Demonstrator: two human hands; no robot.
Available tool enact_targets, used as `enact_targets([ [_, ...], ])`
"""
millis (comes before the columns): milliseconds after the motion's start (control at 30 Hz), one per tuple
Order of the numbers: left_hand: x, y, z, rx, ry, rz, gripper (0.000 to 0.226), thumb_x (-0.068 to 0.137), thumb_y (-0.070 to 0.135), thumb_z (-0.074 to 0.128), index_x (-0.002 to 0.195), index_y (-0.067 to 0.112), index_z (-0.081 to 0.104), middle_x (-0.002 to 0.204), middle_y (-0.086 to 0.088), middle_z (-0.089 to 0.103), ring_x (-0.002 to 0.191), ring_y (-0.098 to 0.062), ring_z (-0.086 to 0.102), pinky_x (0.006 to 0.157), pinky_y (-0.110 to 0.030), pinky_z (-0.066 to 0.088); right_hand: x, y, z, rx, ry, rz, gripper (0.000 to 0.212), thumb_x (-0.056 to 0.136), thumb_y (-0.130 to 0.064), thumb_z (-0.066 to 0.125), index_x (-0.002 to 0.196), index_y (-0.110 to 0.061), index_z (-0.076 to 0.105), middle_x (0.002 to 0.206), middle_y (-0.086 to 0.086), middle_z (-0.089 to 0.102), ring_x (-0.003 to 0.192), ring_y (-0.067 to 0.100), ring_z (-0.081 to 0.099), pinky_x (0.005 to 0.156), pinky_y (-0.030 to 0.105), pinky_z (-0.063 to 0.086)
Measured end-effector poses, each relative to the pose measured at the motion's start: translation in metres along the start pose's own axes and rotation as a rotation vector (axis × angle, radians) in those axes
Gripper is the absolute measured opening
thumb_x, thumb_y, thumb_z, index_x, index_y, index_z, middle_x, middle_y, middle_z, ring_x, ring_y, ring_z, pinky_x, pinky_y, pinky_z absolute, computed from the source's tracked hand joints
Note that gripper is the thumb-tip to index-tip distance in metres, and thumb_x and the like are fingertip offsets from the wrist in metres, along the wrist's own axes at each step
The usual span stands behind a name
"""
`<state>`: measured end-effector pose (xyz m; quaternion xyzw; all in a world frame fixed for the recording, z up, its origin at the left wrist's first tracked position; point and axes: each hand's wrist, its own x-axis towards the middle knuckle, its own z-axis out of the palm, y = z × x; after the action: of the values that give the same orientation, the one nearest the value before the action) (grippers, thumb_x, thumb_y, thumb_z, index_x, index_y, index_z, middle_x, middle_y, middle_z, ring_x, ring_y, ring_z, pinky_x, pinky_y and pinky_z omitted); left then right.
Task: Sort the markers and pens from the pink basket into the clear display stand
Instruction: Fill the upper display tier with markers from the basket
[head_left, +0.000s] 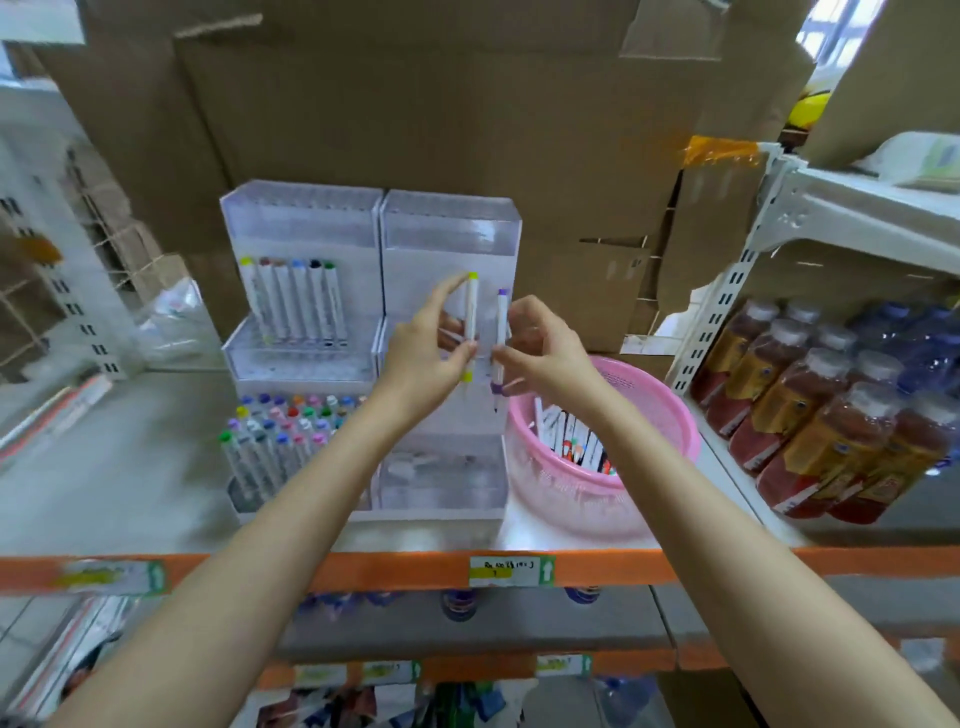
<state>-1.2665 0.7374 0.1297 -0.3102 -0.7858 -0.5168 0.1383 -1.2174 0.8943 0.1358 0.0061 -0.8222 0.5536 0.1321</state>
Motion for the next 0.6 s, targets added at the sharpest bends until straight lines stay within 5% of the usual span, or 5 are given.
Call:
enact_targets([
  [367, -0.003, -0.039, -0.101, 0.052, 0.072, -0.083, 0.066, 0.086, 0.009, 0.067, 0.14, 0.031, 0.036, 0.09, -0.001, 0.063, 0.084, -0.012, 0.063, 0.075, -0.031, 0.056, 0.04, -0.05, 0.092, 0.028, -0.12, -0.079, 0.026, 0.092, -0.004, 0.059, 0.11, -0.017, 0.045, 0.085, 0.016, 0.062, 0.07, 0.03, 0.065, 0.066, 0.045, 0.06],
  [600, 0.015, -0.057, -0.143, 0.064, 0.1, -0.044, 0.072, 0.084, 0.006, 0.069, 0.141, 0.034, 0.034, 0.087, 0.015, 0.055, 0.081, 0.004, 0.059, 0.074, -0.018, 0.053, 0.074, -0.063, 0.128, -0.002, 0.014, -0.153, 0.023, 0.092, -0.008, 0.06, 0.108, -0.019, 0.048, 0.078, 0.009, 0.06, 0.062, 0.017, 0.062, 0.06, 0.033, 0.06],
])
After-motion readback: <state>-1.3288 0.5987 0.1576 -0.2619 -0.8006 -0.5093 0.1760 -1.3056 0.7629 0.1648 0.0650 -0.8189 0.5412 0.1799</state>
